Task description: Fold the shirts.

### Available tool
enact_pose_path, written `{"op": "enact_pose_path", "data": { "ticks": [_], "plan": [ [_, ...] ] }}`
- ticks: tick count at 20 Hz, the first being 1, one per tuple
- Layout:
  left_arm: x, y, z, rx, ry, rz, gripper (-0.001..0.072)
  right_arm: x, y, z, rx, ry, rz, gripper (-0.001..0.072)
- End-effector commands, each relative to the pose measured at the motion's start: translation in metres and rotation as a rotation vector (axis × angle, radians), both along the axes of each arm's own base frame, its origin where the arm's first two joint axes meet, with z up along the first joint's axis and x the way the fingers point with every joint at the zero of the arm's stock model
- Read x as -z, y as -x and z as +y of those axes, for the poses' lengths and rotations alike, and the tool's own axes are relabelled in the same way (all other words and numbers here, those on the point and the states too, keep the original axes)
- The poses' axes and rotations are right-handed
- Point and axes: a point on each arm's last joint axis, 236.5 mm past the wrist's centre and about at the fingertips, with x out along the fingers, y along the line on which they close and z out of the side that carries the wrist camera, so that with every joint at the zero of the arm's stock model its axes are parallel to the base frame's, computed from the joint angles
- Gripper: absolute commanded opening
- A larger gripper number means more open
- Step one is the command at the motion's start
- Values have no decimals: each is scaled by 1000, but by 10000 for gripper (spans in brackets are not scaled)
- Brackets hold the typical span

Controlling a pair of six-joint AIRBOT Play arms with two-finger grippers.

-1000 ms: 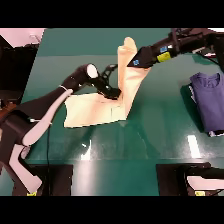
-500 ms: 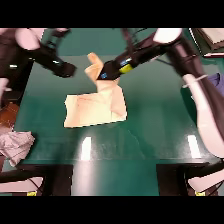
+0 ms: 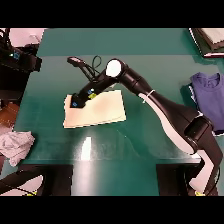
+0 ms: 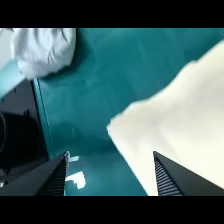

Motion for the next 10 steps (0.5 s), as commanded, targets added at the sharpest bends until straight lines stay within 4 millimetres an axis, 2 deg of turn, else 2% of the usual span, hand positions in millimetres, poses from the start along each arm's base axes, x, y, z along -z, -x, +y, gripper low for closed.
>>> {"op": "enact_pose_path", "data": {
  "ticks": [1, 6, 9, 10],
  "plan": [
    [-2, 3, 3, -7, -5, 2, 24, 22, 9, -58, -22, 110, 129, 552],
    [-6, -3, 0, -2, 10, -30, 24, 59, -21, -170, 257, 173, 285, 552],
    [-9, -6, -3, 3, 22, -48, 24, 85, -40, -229, 483, 172, 321, 552],
    [-10, -8, -4, 4, 27, -58, 24, 93, -46, -244, 553, 166, 323, 553]
  ]
}}
